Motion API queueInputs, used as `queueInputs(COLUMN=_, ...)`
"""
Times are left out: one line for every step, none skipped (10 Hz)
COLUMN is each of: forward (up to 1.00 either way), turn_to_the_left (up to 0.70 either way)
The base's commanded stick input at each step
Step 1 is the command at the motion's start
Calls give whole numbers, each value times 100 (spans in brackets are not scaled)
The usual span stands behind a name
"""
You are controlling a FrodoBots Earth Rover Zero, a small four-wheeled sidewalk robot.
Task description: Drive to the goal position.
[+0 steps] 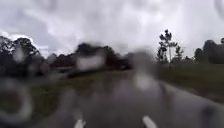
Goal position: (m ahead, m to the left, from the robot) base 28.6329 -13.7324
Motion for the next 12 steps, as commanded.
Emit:
queueInputs(forward=85, turn_to_the_left=-4)
queueInputs(forward=85, turn_to_the_left=-15)
queueInputs(forward=85, turn_to_the_left=-31)
queueInputs(forward=85, turn_to_the_left=-22)
queueInputs(forward=85, turn_to_the_left=-13)
queueInputs(forward=85, turn_to_the_left=-5)
queueInputs(forward=85, turn_to_the_left=0)
queueInputs(forward=85, turn_to_the_left=0)
queueInputs(forward=85, turn_to_the_left=0)
queueInputs(forward=85, turn_to_the_left=0)
queueInputs(forward=85, turn_to_the_left=0)
queueInputs(forward=85, turn_to_the_left=0)
